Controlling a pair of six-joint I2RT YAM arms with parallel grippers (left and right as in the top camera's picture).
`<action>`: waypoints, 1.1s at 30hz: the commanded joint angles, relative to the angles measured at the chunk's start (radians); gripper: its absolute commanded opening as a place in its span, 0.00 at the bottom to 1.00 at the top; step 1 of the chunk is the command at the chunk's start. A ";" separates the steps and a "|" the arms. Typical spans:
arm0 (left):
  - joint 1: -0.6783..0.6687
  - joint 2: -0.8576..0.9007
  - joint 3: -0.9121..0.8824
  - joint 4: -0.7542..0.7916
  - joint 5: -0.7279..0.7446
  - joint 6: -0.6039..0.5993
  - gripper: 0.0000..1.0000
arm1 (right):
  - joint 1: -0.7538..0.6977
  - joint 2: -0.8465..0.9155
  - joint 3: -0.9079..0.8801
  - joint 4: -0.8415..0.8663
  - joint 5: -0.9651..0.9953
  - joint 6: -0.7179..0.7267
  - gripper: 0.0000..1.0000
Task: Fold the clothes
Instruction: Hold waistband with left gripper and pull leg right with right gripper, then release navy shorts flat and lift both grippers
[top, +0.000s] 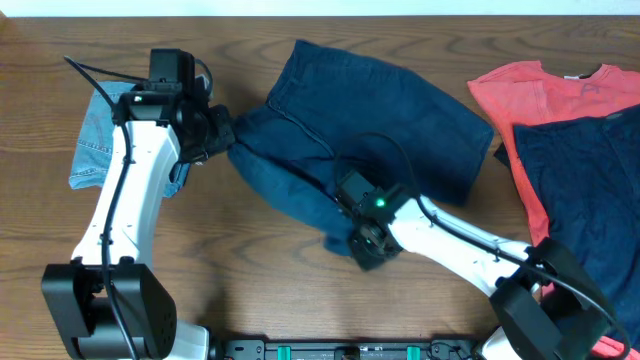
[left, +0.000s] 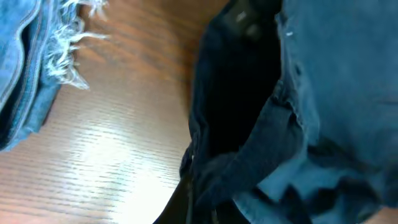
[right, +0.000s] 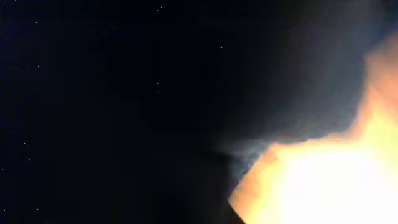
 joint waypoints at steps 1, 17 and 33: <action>0.006 -0.068 0.112 0.011 -0.015 0.010 0.06 | -0.060 -0.013 0.157 -0.225 0.319 0.046 0.01; 0.006 -0.123 0.246 -0.101 -0.120 0.040 0.06 | -0.357 -0.013 0.771 -0.510 0.912 0.037 0.02; 0.006 -0.123 0.246 -0.480 -0.221 0.088 0.41 | -0.298 -0.023 0.613 -0.594 0.346 -0.033 0.69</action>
